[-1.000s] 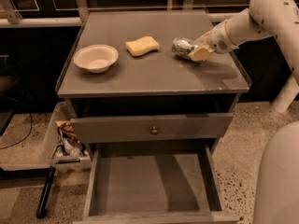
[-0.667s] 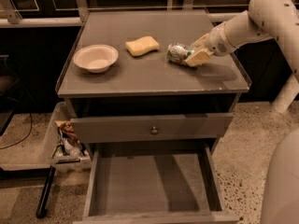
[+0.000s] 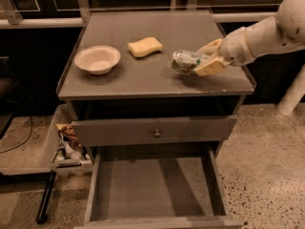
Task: Place 7up can into middle drawer
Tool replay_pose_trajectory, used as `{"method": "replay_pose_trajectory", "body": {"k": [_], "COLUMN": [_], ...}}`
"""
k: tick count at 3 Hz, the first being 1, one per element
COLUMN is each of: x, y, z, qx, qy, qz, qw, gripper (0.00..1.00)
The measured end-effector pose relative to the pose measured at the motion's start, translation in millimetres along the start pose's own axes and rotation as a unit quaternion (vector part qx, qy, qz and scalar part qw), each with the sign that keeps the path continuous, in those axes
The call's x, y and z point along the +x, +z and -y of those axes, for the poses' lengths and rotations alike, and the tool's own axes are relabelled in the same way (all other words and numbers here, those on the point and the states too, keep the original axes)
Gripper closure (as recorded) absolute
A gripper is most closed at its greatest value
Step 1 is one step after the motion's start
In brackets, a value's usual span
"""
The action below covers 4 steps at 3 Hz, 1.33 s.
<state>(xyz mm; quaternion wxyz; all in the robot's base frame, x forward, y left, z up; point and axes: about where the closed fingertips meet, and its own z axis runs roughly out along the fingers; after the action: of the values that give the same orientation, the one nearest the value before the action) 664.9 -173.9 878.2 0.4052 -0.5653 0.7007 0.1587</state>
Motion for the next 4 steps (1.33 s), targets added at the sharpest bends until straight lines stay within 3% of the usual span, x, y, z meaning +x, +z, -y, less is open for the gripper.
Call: {"method": "replay_pose_trajectory", "body": {"k": [1, 2, 4], "x": [-2.8, 15.2, 61.9], "y": [-17.9, -43.8, -73.4], "z": [-22.7, -63.5, -145.7], "qx": [-0.003, 0.008, -0.002], "qy": [-0.017, -0.033, -0.049], "qz": [0.021, 0.024, -0.011], "qw": [0.9996, 0.9991, 0.9987], "gripper": [1.00, 1.00, 1.00]}}
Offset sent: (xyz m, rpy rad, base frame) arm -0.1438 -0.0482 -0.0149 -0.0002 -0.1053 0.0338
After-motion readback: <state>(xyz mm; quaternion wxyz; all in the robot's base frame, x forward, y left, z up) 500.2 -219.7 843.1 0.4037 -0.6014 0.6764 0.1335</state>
